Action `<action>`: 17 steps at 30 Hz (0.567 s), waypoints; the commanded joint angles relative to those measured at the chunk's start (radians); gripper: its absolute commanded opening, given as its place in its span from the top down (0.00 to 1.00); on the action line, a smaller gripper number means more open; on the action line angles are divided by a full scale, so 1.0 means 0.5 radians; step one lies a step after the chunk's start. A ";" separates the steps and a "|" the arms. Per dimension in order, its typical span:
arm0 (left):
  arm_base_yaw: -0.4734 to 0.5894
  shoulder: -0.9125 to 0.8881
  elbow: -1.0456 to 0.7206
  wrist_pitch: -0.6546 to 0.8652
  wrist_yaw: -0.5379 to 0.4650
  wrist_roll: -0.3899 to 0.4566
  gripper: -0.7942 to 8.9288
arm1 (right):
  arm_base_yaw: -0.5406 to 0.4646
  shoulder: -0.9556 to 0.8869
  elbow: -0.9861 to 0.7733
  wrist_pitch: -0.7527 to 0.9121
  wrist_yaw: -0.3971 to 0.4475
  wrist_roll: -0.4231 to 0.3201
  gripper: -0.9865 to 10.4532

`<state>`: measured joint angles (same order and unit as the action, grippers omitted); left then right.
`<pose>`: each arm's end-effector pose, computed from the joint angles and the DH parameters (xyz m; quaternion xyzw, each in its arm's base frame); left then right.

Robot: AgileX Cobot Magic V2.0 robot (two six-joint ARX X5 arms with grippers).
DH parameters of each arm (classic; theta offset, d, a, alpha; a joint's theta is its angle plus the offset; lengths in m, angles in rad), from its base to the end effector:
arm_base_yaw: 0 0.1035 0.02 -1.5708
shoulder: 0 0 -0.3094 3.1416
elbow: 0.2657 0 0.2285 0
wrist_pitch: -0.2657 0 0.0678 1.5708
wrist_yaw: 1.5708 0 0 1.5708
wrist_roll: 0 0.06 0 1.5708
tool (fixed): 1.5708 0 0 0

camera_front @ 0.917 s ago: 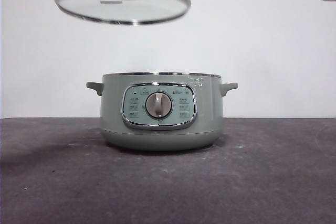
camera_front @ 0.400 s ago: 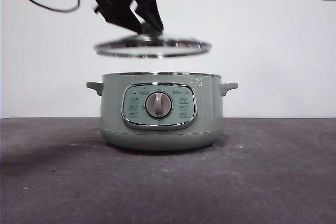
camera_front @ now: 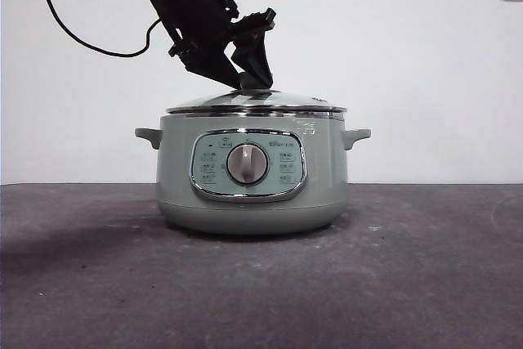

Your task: Pick up the pumpkin,open the lid,put the pumpkin in the pot,close the lid

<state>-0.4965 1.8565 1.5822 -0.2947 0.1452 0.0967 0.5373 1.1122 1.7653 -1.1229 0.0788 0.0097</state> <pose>0.3852 -0.2186 0.3299 0.0930 0.2614 -0.3157 0.9074 0.1188 0.0653 0.5048 -0.0660 0.2229 0.2199 0.9474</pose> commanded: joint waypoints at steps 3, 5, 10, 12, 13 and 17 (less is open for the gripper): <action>-0.014 0.008 0.020 0.032 -0.029 0.013 0.93 | 0.005 -0.002 -0.005 -0.003 -0.005 -0.017 0.42; -0.014 0.008 0.020 0.015 -0.023 0.011 0.93 | 0.005 -0.002 -0.005 -0.003 -0.005 -0.018 0.42; -0.014 0.008 0.020 -0.072 -0.021 0.010 0.93 | 0.005 0.000 -0.005 -0.003 -0.004 -0.024 0.42; -0.014 0.008 0.020 -0.105 -0.020 0.010 0.93 | 0.005 0.000 -0.005 -0.003 -0.004 -0.023 0.42; -0.015 0.008 0.020 -0.116 -0.016 0.010 0.93 | 0.005 0.000 -0.005 -0.003 -0.003 -0.023 0.42; -0.020 0.008 0.020 -0.140 -0.010 0.010 0.93 | 0.005 0.000 -0.005 -0.002 -0.003 -0.023 0.42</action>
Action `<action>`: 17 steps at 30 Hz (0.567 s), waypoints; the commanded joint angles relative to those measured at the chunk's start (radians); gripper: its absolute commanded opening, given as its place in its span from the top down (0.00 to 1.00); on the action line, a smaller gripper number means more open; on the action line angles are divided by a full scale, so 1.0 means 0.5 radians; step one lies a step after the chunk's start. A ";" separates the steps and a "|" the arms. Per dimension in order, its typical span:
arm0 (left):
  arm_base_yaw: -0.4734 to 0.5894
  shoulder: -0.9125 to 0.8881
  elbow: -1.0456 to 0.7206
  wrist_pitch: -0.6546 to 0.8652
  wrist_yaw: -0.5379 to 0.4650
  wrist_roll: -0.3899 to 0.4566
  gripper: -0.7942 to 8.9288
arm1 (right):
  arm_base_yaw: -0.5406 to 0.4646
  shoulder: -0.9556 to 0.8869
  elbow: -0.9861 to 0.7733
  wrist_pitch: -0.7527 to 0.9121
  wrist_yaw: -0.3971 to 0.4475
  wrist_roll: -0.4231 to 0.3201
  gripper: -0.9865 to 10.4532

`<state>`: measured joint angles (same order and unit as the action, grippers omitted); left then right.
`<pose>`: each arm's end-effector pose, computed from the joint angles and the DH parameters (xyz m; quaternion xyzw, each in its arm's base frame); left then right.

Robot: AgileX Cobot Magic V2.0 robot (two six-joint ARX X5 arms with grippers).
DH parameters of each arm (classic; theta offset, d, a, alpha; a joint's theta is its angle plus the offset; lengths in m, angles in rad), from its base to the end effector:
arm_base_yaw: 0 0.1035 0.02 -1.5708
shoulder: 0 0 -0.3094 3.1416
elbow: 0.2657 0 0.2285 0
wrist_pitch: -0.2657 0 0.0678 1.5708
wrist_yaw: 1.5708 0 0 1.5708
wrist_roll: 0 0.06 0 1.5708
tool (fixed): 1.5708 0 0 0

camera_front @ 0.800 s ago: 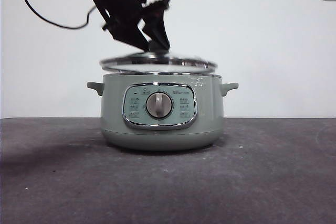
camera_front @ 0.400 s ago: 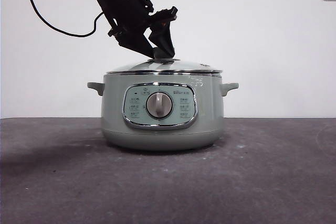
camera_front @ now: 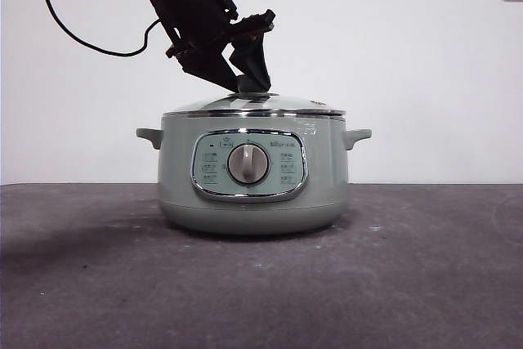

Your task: Pick up the pumpkin,open the lid,put the pumpkin in the pot,close the lid

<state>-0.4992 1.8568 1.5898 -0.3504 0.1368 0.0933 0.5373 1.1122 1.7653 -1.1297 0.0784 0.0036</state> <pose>0.3820 -0.2176 0.3264 0.0969 0.2846 -0.3115 0.9014 0.1184 0.0651 0.5040 -0.0698 0.2253 0.2206 0.9464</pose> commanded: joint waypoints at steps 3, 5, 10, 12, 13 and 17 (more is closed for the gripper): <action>-0.014 0.007 0.005 -0.072 0.007 0.017 0.93 | 0.005 0.001 -0.005 0.011 -0.002 -0.011 0.42; -0.014 0.007 0.005 -0.098 0.005 0.017 0.93 | 0.005 0.001 -0.005 0.011 -0.002 -0.011 0.42; -0.014 -0.006 0.005 -0.126 0.000 0.017 0.93 | 0.005 0.001 -0.005 0.011 -0.002 -0.011 0.42; -0.014 -0.012 0.005 -0.126 -0.006 0.017 0.93 | 0.005 0.001 -0.005 0.010 -0.002 -0.011 0.42; -0.012 -0.015 0.005 -0.126 -0.009 0.017 0.93 | 0.005 0.001 -0.005 0.010 -0.002 -0.011 0.42; -0.010 -0.024 0.005 -0.145 -0.010 0.018 0.93 | 0.005 0.001 -0.005 0.008 -0.002 -0.011 0.42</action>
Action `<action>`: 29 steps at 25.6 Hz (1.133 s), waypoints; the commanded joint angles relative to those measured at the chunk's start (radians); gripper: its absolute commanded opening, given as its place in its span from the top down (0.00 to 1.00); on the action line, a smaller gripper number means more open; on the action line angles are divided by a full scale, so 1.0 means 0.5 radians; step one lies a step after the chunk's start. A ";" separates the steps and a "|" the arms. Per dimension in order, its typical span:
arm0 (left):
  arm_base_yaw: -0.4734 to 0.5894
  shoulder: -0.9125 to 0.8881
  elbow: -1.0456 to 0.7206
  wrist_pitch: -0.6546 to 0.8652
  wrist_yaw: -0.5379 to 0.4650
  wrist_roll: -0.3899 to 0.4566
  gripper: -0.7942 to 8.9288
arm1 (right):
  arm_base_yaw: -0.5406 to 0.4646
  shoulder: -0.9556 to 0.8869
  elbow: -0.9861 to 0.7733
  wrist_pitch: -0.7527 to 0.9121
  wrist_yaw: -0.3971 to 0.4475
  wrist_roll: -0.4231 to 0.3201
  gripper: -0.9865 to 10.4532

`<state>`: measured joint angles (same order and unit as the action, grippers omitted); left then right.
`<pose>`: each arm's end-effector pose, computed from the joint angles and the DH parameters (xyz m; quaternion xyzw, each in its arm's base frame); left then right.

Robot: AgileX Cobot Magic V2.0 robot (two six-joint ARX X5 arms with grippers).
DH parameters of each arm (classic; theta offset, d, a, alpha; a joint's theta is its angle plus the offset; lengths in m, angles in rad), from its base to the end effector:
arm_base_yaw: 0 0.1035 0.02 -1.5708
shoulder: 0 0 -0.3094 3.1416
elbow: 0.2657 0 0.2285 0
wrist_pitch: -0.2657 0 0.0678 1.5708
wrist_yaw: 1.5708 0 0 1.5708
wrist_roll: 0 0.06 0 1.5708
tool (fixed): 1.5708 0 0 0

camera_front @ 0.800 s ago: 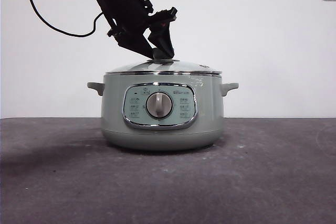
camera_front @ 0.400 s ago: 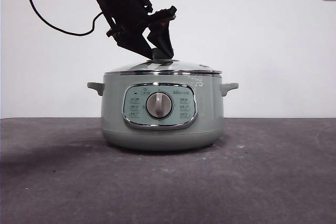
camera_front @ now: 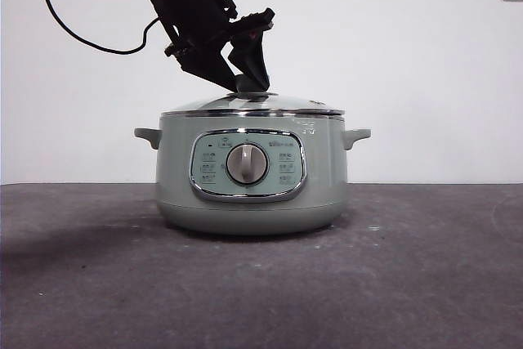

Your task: Pick up the pumpkin,open the lid,put the pumpkin in the pot,close the lid

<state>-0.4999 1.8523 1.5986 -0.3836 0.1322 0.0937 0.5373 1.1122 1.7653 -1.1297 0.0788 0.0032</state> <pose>0.3795 -0.2163 0.3277 0.0995 0.2938 -0.3093 0.8990 0.1185 0.0651 0.5040 -0.0701 0.2253 0.2205 0.9464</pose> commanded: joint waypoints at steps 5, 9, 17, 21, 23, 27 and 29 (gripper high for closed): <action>-0.007 -0.028 -0.012 -0.103 -0.002 0.024 0.93 | 0.005 0.001 -0.005 0.005 -0.002 -0.010 0.42; -0.005 -0.035 -0.012 -0.103 -0.001 0.024 0.93 | 0.005 0.001 -0.005 0.004 -0.002 -0.010 0.42; -0.005 -0.037 -0.012 -0.113 -0.001 0.023 0.47 | 0.005 0.001 -0.005 -0.009 -0.004 -0.009 0.42; -0.005 -0.080 -0.012 -0.172 -0.001 0.022 0.40 | 0.005 0.001 -0.005 -0.021 -0.005 -0.008 0.42; -0.005 -0.133 -0.012 -0.192 -0.002 0.022 0.40 | 0.005 0.001 -0.005 -0.039 -0.042 -0.008 0.42; -0.005 -0.278 -0.012 -0.249 -0.002 0.022 0.40 | 0.005 0.002 -0.005 -0.064 -0.226 -0.002 0.42; -0.005 -0.384 -0.012 -0.330 -0.001 0.022 0.40 | 0.005 0.003 -0.005 -0.096 -0.282 -0.002 0.42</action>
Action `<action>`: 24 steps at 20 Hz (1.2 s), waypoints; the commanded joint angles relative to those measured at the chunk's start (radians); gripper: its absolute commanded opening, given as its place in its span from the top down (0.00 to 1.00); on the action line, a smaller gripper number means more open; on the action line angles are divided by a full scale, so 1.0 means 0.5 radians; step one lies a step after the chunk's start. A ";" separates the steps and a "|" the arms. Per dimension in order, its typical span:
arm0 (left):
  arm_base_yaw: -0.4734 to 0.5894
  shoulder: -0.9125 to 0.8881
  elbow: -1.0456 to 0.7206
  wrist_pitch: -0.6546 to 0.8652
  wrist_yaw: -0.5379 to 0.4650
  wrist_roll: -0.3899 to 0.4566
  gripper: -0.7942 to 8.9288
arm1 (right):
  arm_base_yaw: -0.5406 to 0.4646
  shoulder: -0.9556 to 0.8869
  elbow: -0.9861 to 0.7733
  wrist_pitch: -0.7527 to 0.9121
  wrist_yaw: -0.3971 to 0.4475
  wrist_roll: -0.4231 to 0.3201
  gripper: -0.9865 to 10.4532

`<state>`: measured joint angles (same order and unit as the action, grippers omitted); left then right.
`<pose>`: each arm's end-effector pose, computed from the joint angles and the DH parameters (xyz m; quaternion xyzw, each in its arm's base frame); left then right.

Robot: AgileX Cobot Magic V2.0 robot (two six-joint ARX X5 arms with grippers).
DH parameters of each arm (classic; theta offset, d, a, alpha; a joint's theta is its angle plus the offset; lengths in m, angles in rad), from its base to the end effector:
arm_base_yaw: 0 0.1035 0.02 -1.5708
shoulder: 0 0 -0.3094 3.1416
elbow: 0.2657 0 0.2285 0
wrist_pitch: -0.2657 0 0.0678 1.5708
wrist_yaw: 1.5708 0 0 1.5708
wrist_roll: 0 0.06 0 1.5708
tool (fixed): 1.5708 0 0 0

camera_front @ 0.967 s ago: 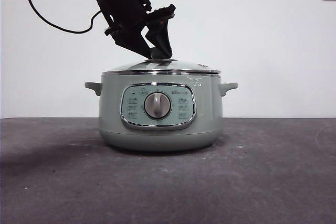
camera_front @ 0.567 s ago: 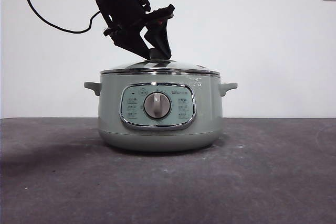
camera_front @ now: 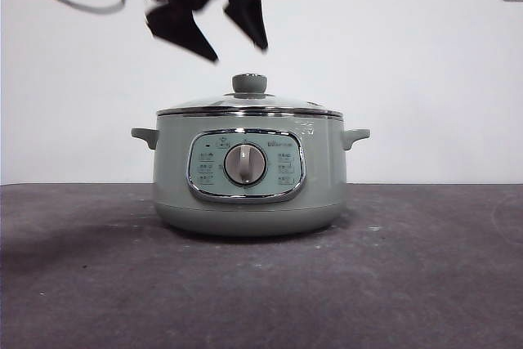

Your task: Pick up the pumpkin,open the lid,put the pumpkin in the pot,close the lid

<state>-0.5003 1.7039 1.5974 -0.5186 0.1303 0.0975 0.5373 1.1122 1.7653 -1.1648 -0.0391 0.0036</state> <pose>0.3384 -0.1939 0.3719 0.1006 0.2875 -0.3095 0.9008 0.1131 0.0701 0.5000 -0.0607 0.2457 0.2745 0.9277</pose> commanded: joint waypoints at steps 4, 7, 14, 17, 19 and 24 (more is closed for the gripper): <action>-0.005 -0.314 -0.010 -0.329 0.018 0.015 0.40 | 0.005 0.007 -0.005 -0.151 -0.136 -0.001 0.42; -0.007 -0.497 -0.010 -0.591 0.101 0.014 0.40 | 0.005 0.021 -0.005 -0.260 -0.259 -0.001 0.42; -0.008 -1.006 -0.010 -1.234 0.459 0.015 0.70 | 0.021 0.039 -0.005 -0.414 -0.589 -0.003 0.53; -0.008 -1.106 -0.010 -1.315 0.494 0.015 0.93 | 0.028 0.044 -0.005 -0.414 -0.606 -0.027 0.94; -0.008 -1.131 -0.010 -1.332 0.494 0.015 0.93 | 0.028 0.044 -0.005 -0.411 -0.605 -0.042 0.92; -0.008 -1.134 -0.010 -1.331 0.479 0.015 0.92 | 0.027 0.038 -0.005 -0.408 -0.590 -0.007 0.91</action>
<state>-0.5007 1.1378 1.5974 -1.1847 0.3714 0.0971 0.5495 1.1320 1.7649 -1.3540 -0.3370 -0.0044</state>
